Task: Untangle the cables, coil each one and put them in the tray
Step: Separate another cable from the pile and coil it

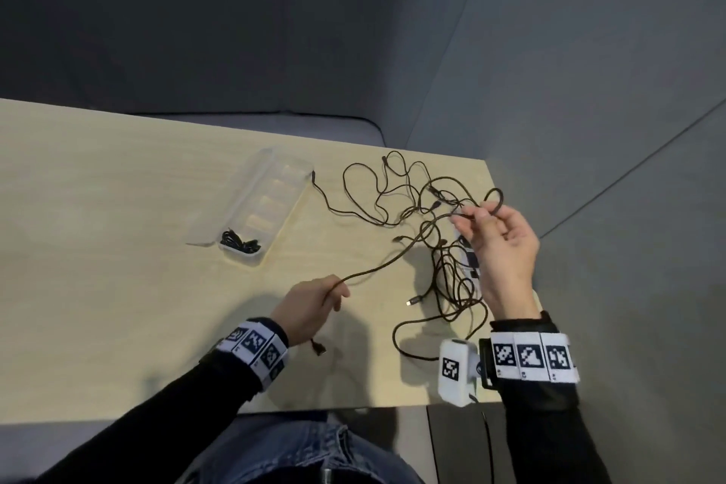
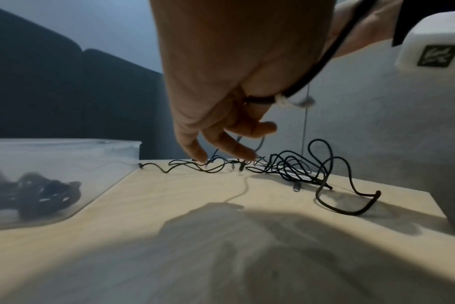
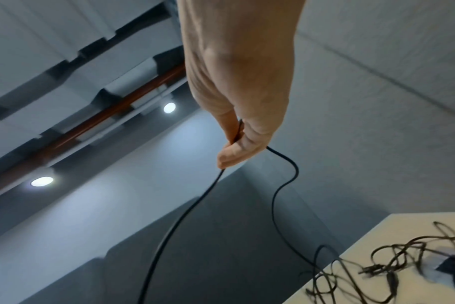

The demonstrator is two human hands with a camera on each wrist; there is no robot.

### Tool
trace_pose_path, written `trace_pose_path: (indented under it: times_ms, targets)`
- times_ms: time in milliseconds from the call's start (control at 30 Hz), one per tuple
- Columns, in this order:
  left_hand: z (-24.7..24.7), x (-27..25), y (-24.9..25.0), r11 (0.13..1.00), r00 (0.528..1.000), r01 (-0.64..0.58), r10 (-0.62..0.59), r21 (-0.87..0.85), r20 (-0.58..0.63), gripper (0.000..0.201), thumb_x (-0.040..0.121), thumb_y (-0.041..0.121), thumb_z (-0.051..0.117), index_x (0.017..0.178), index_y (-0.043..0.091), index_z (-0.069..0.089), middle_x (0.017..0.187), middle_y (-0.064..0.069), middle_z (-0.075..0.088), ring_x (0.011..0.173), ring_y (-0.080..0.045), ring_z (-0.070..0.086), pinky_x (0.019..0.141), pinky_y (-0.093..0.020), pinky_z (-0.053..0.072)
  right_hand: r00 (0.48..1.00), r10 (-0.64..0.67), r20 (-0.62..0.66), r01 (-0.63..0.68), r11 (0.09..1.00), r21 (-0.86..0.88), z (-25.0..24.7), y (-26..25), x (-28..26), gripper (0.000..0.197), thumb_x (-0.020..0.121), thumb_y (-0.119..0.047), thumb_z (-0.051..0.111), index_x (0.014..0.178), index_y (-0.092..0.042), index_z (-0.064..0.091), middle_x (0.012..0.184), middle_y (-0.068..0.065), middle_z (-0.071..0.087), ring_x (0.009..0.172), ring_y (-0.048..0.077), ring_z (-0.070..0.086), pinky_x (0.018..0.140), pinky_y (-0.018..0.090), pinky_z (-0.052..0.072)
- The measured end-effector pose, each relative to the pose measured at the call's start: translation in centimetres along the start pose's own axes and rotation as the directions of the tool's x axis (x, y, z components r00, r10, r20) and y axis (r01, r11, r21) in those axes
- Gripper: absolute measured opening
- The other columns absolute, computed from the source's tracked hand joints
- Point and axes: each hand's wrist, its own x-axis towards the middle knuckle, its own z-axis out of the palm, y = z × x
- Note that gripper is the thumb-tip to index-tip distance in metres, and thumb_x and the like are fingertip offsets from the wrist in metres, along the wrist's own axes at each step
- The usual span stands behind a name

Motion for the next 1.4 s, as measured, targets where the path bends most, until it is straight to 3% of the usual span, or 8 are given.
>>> trace_pose_path:
  times_ms: [133,233,333,533,800,1000,1167,1400]
  targets:
    - [-0.5,0.6,1.4,0.975,0.992,0.128,-0.123,-0.184,0.037,0.021,0.097,0.024,0.047,0.085,0.009,0.058,0.066,0.001,0.059,0.057,-0.013,0.059,0.060,-0.022,0.044,0.987,0.136,-0.086,-0.155,0.942,-0.297,-2.6,1.5,1.5,0.019,0.095,-0.005,0.053,0.111,0.004,0.054,0.106,0.021,0.067,0.085,0.023,0.070,0.081,0.028,0.057]
    - [-1.1,1.6,3.6,0.964,0.993,0.114,-0.109,-0.238,0.031,0.026,0.092,0.035,0.043,0.086,0.016,0.060,0.064,0.004,0.056,0.054,-0.013,0.058,0.061,-0.033,0.048,0.989,0.095,-0.115,-0.148,0.530,-0.835,-2.9,3.2,1.0,0.055,0.090,-0.020,0.061,0.132,0.008,0.040,0.135,0.028,0.044,0.117,0.037,0.052,0.095,0.033,0.043]
    - [-1.7,2.4,5.2,0.984,0.997,0.037,-0.049,-0.177,-0.063,0.027,0.087,0.044,0.040,0.085,0.029,0.062,0.057,0.010,0.052,0.055,-0.009,0.051,0.062,-0.032,0.043,0.996,-0.086,0.002,0.035,0.389,-0.920,-1.6,4.1,-1.2,0.070,0.091,-0.018,0.058,0.147,-0.001,0.020,0.149,0.029,0.009,0.135,0.041,0.025,0.111,0.036,0.026]
    - [-2.9,3.8,8.3,0.971,0.940,-0.127,0.051,-0.204,-0.338,0.018,0.093,0.029,0.057,0.095,0.024,0.074,0.079,0.000,0.068,0.075,-0.011,0.058,0.064,-0.016,0.042,0.921,-0.043,0.386,0.379,0.325,-0.867,-0.6,4.2,-2.2,0.038,0.096,-0.016,0.046,0.133,-0.018,0.051,0.147,0.009,0.034,0.137,0.025,0.031,0.110,0.038,0.030]
    - [-3.3,5.0,8.5,0.993,0.912,-0.026,-0.025,-0.118,-0.409,0.017,0.091,0.033,0.059,0.096,0.028,0.074,0.065,0.009,0.053,0.065,-0.005,0.050,0.059,-0.020,0.034,0.950,0.037,0.311,0.304,0.122,-0.945,-1.8,-1.9,-1.1,0.040,0.098,-0.014,0.038,0.138,-0.019,0.044,0.128,0.007,0.050,0.112,0.031,0.053,0.085,0.037,0.043]
    - [-2.1,5.1,9.2,0.979,0.913,-0.202,0.182,-0.017,-0.366,0.017,0.086,0.034,0.060,0.092,0.027,0.074,0.064,0.011,0.054,0.066,-0.003,0.049,0.066,-0.016,0.039,0.860,0.023,0.510,0.475,0.331,-0.815,0.2,1.0,-1.5,0.035,0.099,-0.024,0.043,0.132,-0.016,0.053,0.132,0.000,0.055,0.121,0.016,0.051,0.102,0.027,0.039]
    - [-2.2,5.3,9.6,0.962,0.892,-0.248,0.181,-0.114,-0.415,0.014,0.083,0.027,0.067,0.092,0.018,0.073,0.079,0.016,0.062,0.078,0.002,0.054,0.069,-0.006,0.040,0.914,-0.025,0.406,0.370,0.466,-0.804,0.6,2.3,-1.7,0.020,0.098,-0.019,0.048,0.102,-0.013,0.066,0.087,0.001,0.067,0.081,0.017,0.060,0.074,0.028,0.046]
    - [-1.7,5.7,9.4,0.916,0.998,-0.032,0.048,-0.401,0.030,0.028,0.098,0.031,0.043,0.085,0.019,0.064,0.073,0.006,0.057,0.070,-0.011,0.053,0.070,-0.027,0.044,0.950,-0.256,0.180,0.310,0.694,-0.650,0.7,1.6,-1.1,0.017,0.097,-0.015,0.051,0.098,-0.017,0.068,0.086,-0.004,0.062,0.066,0.002,0.056,0.067,0.016,0.044]
